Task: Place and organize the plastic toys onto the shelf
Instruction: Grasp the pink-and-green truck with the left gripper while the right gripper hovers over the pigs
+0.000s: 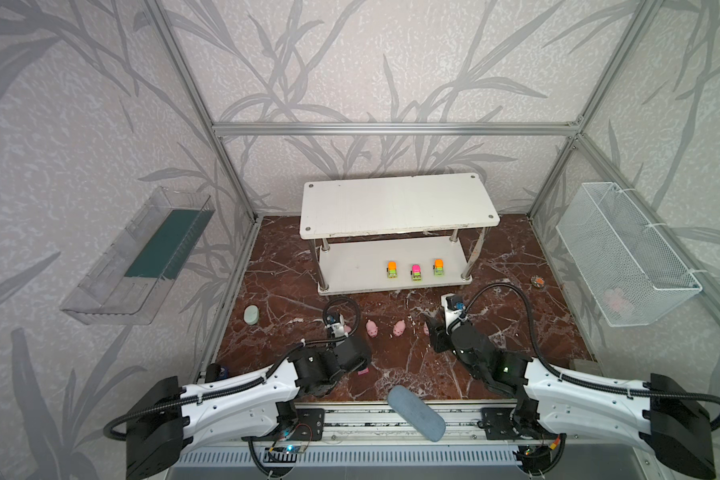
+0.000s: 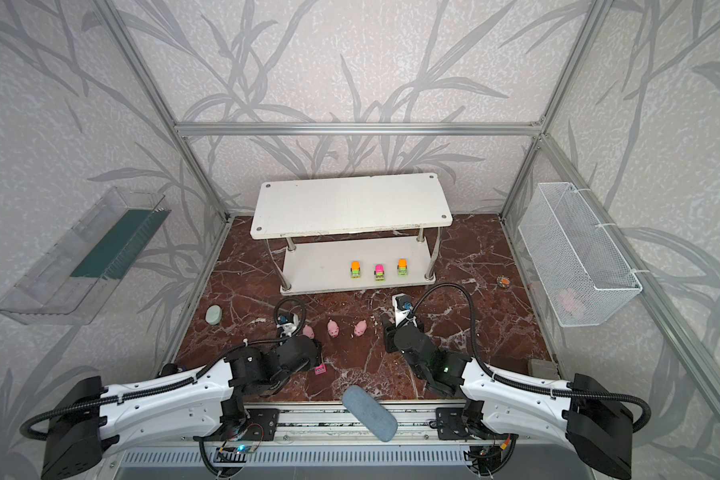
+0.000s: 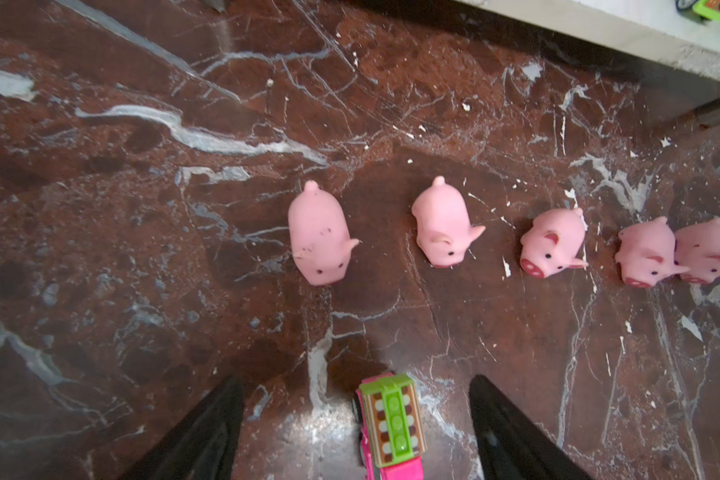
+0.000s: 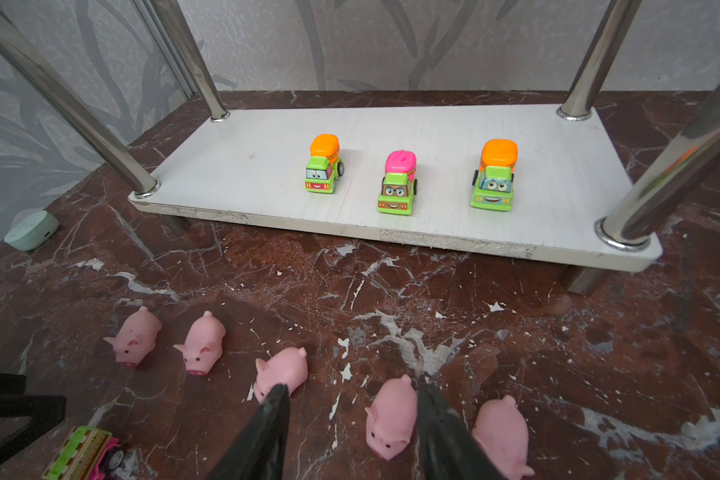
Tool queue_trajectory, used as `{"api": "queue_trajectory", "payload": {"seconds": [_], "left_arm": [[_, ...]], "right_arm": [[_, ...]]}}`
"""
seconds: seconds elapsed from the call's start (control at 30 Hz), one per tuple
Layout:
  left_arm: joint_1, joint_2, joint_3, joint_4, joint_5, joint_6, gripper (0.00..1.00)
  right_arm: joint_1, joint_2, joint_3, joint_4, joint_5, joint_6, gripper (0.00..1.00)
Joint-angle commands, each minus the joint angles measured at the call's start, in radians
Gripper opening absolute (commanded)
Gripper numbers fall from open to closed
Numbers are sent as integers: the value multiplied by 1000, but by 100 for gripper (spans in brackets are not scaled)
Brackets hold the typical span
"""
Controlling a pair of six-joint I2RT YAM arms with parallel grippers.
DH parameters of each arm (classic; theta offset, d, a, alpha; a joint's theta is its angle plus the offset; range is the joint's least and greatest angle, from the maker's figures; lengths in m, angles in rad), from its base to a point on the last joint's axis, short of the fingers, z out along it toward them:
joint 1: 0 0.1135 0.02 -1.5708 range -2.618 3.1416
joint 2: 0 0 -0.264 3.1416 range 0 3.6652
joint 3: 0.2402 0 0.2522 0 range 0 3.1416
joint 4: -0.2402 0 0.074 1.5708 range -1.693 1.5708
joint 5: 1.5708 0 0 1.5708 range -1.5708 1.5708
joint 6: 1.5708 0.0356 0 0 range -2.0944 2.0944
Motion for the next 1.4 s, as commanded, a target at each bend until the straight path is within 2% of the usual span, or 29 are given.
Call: {"api": "queue_trajectory", "payload": {"seconds": [0.0, 0.13, 0.4, 0.6, 0.83, 1.17, 1.37], "left_arm": [[-45, 44, 48, -42, -62, -76, 83], [-80, 118, 85, -58, -80, -107, 82], [-80, 241, 110, -41, -34, -159, 75], [-78, 280, 90, -5, -17, -195, 69], [-78, 313, 73, 34, -14, -215, 57], [-78, 328, 77, 23, -30, -224, 44], [-78, 333, 78, 20, -30, -230, 32]], "right_arm": [[-21, -16, -25, 25, -21, 14, 51], [-39, -46, -52, 25, -40, 20, 51], [-65, -112, -90, -5, -67, 24, 51], [-91, -159, -121, -28, -83, 46, 51], [-103, -176, -132, -35, -84, 49, 51], [-119, -129, -131, -5, -99, 56, 51], [-129, -119, -138, 1, -109, 61, 50]]}}
